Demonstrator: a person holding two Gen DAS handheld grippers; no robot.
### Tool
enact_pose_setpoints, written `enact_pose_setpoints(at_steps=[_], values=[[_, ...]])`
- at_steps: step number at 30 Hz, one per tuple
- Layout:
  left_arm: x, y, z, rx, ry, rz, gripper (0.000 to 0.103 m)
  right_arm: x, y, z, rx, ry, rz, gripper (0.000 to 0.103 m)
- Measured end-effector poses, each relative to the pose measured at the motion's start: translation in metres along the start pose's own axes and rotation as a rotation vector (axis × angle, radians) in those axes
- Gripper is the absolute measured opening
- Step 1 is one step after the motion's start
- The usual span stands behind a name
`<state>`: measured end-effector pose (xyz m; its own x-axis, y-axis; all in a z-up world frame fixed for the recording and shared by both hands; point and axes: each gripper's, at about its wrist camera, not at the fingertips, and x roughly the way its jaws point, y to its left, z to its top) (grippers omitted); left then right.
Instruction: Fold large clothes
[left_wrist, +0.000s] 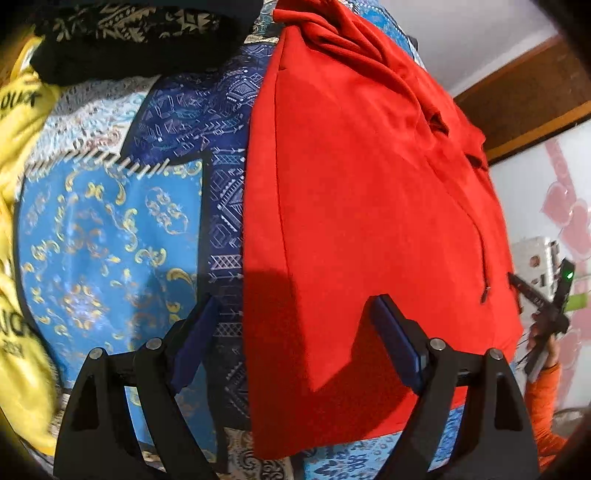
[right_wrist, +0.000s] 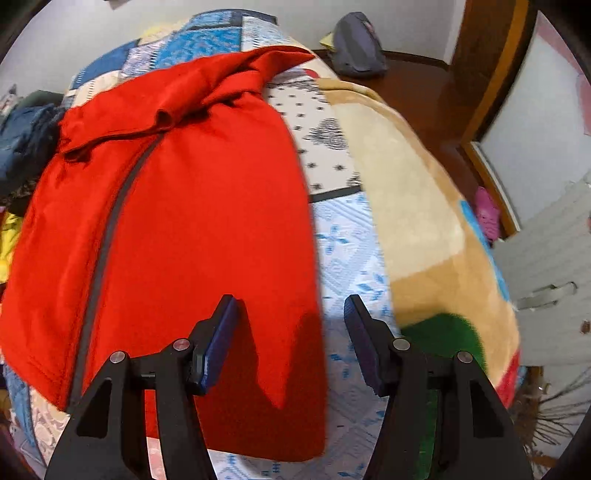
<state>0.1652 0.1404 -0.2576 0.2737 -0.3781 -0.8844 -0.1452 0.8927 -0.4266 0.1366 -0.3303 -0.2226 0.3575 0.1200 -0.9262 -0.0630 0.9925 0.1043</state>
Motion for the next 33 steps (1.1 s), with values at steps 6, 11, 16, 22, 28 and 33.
enact_pose_setpoints(at_steps=[6, 11, 16, 22, 28, 33], values=[[-0.007, -0.018, -0.015, 0.107, -0.027, -0.083, 0.069, 0.009, 0.017, -0.002, -0.025, -0.001, 0.043, 0.053], [-0.015, -0.04, -0.01, 0.186, -0.05, -0.067, 0.005, 0.008, 0.023, 0.004, -0.008, 0.016, 0.128, 0.018], [-0.035, -0.054, 0.01, 0.203, -0.117, -0.075, 0.004, -0.014, 0.029, 0.02, -0.027, -0.061, 0.177, 0.016], [-0.081, -0.079, 0.046, 0.202, -0.246, -0.179, 0.003, -0.047, 0.04, 0.065, -0.066, -0.17, 0.204, 0.016], [-0.115, -0.097, 0.102, 0.19, -0.373, -0.162, 0.003, -0.064, 0.045, 0.121, -0.055, -0.28, 0.202, 0.016], [-0.115, -0.098, 0.161, 0.118, -0.452, -0.078, 0.003, -0.061, 0.038, 0.177, 0.009, -0.335, 0.197, 0.016]])
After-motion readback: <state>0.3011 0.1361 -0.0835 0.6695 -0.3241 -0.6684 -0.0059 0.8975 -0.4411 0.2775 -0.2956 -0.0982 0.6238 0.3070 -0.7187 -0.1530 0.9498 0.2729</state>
